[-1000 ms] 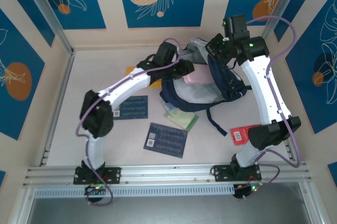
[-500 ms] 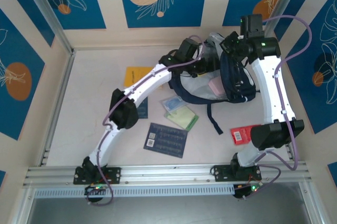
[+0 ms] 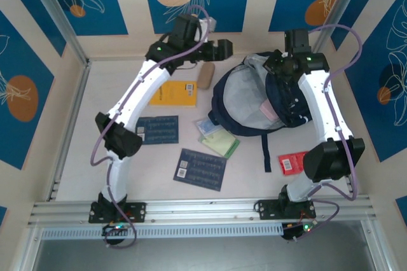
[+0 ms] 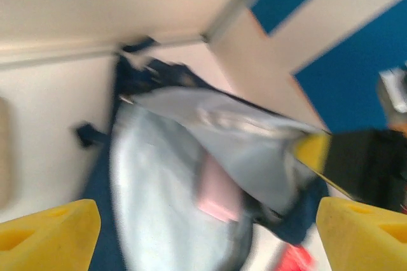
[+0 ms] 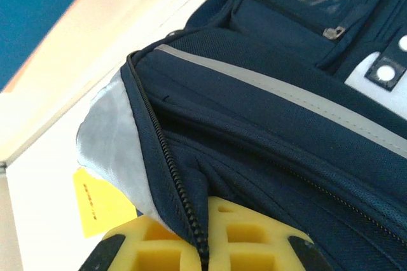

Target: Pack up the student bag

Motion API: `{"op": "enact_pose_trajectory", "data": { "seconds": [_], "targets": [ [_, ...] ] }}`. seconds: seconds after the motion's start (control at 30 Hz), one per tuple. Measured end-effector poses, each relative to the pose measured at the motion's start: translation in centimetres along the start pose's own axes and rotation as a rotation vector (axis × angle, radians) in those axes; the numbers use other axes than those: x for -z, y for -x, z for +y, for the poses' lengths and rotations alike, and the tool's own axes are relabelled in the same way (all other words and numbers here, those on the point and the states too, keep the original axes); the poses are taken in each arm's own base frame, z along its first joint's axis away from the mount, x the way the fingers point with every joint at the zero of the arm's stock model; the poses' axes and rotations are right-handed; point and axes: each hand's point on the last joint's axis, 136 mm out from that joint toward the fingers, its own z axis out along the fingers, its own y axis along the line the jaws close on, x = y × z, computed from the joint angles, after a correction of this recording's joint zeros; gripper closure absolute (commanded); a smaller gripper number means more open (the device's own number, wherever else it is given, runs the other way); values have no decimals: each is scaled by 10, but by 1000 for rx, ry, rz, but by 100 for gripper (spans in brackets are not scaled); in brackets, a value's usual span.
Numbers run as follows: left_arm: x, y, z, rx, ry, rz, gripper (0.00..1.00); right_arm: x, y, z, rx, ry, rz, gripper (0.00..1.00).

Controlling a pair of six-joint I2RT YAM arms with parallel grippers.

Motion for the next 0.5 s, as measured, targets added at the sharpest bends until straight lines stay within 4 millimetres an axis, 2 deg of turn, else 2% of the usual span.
{"op": "enact_pose_trajectory", "data": {
  "seconds": [0.1, 0.2, 0.33, 0.4, 0.5],
  "targets": [
    [-7, 7, 49, -41, 152, -23, 5, -13, -11, -3, 16, 10, 36, 100],
    [-33, -2, 95, -70, 276, -2, 3, -27, -25, -6, 28, 28, 78, 100],
    [-79, -40, 144, -98, 368, 97, 0, -39, -43, -5, 45, 53, 120, 100],
    [-105, -68, 170, -112, 403, 161, 0, -44, -55, -5, 54, 68, 142, 100],
    [-130, -100, 199, -130, 446, 234, 0, -49, -75, -8, 59, 83, 173, 100]
  ]
}}
